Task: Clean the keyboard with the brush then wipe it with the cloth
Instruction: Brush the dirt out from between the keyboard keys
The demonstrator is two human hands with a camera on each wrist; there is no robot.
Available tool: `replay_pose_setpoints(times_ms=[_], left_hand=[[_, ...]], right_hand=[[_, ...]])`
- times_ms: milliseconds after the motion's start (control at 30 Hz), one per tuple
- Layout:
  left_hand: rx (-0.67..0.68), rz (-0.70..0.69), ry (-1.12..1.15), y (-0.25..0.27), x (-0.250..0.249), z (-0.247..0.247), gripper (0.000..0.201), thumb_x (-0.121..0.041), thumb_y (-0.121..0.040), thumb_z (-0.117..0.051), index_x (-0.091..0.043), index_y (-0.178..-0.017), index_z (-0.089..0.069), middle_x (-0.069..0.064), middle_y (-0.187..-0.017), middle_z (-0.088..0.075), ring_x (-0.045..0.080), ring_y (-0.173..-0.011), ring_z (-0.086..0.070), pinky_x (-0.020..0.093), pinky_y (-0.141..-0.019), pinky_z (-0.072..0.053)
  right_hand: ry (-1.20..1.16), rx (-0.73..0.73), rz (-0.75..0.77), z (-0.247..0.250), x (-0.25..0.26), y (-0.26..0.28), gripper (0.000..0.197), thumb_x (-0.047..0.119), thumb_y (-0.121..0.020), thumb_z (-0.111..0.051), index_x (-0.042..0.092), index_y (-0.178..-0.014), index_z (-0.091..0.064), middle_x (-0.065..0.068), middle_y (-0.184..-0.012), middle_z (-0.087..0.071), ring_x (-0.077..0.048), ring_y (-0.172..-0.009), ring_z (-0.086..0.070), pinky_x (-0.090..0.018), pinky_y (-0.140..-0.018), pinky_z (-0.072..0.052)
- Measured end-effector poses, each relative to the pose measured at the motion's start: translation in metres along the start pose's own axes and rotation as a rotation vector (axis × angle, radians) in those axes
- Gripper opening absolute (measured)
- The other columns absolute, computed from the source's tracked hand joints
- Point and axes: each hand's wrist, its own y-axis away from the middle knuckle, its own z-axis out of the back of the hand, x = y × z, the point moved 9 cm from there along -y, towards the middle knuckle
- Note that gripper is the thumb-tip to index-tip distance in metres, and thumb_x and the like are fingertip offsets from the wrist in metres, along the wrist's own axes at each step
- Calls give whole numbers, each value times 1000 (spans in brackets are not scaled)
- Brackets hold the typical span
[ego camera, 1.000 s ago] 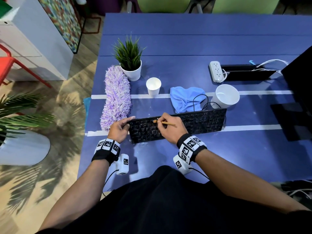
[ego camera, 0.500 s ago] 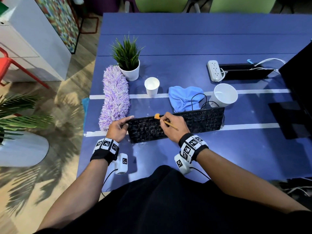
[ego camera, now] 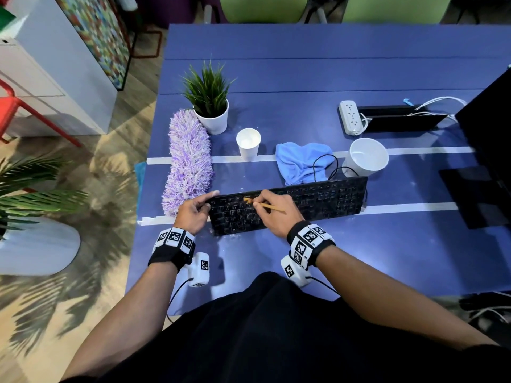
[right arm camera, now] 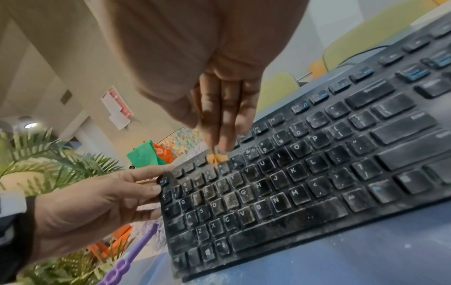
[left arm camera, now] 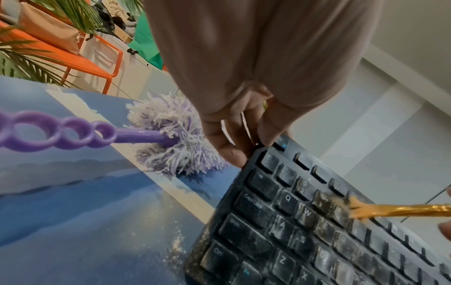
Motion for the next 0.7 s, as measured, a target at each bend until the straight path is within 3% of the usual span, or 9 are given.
replay_pose_setpoints(times_ms=[133, 200, 300, 433, 533, 700], left_hand=[[-8, -17, 13, 1, -1, 0, 48, 11, -95, -45, -28, -117, -64, -36, -96, -68, 9, -112, -62, 36, -110, -42], [-9, -20, 12, 0, 0, 1, 51, 11, -95, -46, -31, -116, -66, -35, -97, -68, 12, -114, -61, 37, -110, -42], [-18, -22, -5, 0, 1, 2, 69, 11, -95, -46, -54, -101, -69, -35, -99, -68, 14, -116, -61, 37, -111, -42], [-14, -26, -19, -1, -3, 1, 75, 9, -95, -46, -63, -98, -65, -36, -99, -67, 14, -117, -61, 36, -111, -41], [-14, -22, -27, 0, -1, 3, 75, 10, -95, -46, -63, -99, -65, -36, -99, -67, 17, -118, -61, 37, -111, -41], [-15, -18, -19, 1, -1, 3, 74, 9, -96, -47, -62, -99, -66, -35, -101, -68, 15, -117, -61, 39, -111, -42]], right_hand=[[-31, -210, -67, 27, -20, 3, 8, 24, -87, -58, 21, -80, -58, 0, -66, -65, -16, -57, -60, -24, -58, -50], [-24, -117, -64, 20, -23, 5, 9, 25, -88, -57, 21, -80, -56, 0, -65, -63, -17, -55, -59, -25, -55, -49], [64, 65, -52, -1, -27, 12, 9, 24, -89, -57, 19, -81, -56, -1, -63, -59, -22, -54, -53, -29, -56, -50], [-3, -68, -71, 8, -36, 16, 7, 24, -89, -57, 18, -84, -57, 4, -67, -60, -20, -59, -56, -28, -60, -49], [9, 6, -96, 3, -37, 13, 8, 26, -88, -58, 19, -83, -58, -1, -66, -63, -21, -59, -59, -30, -60, -51], [-5, -78, -91, 11, -30, 7, 10, 24, -87, -58, 22, -78, -56, 3, -64, -61, -14, -54, -55, -22, -55, -43]])
